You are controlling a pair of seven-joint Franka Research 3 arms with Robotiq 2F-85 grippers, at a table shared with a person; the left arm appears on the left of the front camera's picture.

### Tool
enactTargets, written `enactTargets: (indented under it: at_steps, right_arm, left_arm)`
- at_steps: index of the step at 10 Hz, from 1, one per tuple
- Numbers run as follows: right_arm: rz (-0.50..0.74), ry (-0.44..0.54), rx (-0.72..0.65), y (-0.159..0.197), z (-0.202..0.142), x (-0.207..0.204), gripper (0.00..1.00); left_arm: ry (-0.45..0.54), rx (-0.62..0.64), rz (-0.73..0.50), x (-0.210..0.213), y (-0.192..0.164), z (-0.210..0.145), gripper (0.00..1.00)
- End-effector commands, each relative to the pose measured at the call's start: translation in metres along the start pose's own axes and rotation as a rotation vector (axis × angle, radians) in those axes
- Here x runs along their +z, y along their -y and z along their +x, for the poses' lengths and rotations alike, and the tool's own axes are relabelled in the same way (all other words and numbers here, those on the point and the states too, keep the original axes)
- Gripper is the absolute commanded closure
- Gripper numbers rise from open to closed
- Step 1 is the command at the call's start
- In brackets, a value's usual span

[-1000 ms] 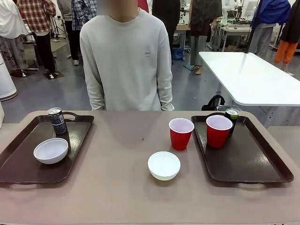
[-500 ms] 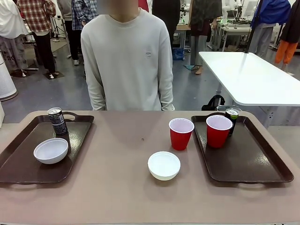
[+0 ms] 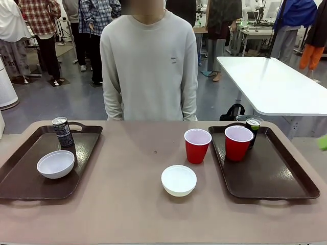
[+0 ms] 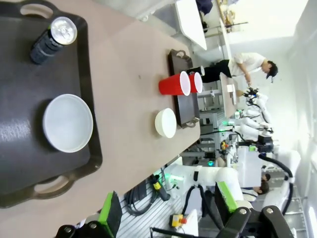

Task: Prepare tableware on both trays.
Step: Pick up a Picnic Bowl from the table and place it on a Handle tray.

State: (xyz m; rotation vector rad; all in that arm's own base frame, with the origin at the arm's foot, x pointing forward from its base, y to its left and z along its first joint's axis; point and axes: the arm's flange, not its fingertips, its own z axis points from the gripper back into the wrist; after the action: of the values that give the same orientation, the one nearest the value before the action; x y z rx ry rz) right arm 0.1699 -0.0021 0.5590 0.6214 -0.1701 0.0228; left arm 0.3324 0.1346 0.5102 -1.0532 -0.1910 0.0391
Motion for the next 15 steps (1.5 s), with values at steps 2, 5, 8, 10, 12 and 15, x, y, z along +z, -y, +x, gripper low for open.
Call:
enactTargets:
  at_steps: [2,5,8,10,12,15]
  right_arm:
    - [-0.149,-0.035,0.092,-0.073,0.01,-0.101,0.0]
    - [-0.225,-0.036,0.099,-0.092,0.034,-0.17,0.0]
    - [-0.219,-0.057,0.119,-0.113,0.026,-0.146,0.0]
    - [-0.24,-0.045,0.103,-0.111,0.037,-0.162,0.0]
    - [-0.162,0.048,0.112,-0.023,0.009,-0.071,0.0]
    - [-0.084,0.116,0.004,0.023,0.016,-0.05,0.0]
  left_arm:
    - [0.007,-0.017,-0.021,-0.001,-0.001,-0.005,0.0]
    - [0.007,-0.017,-0.021,-0.001,-0.001,-0.005,0.0]
    - [0.007,-0.017,-0.021,-0.001,-0.001,-0.005,0.0]
    - [0.007,-0.017,-0.021,-0.001,-0.001,-0.005,0.0]
    - [0.007,-0.017,-0.021,-0.001,-0.001,-0.005,0.0]
    - [0.007,-0.017,-0.021,-0.001,-0.001,-0.005,0.0]
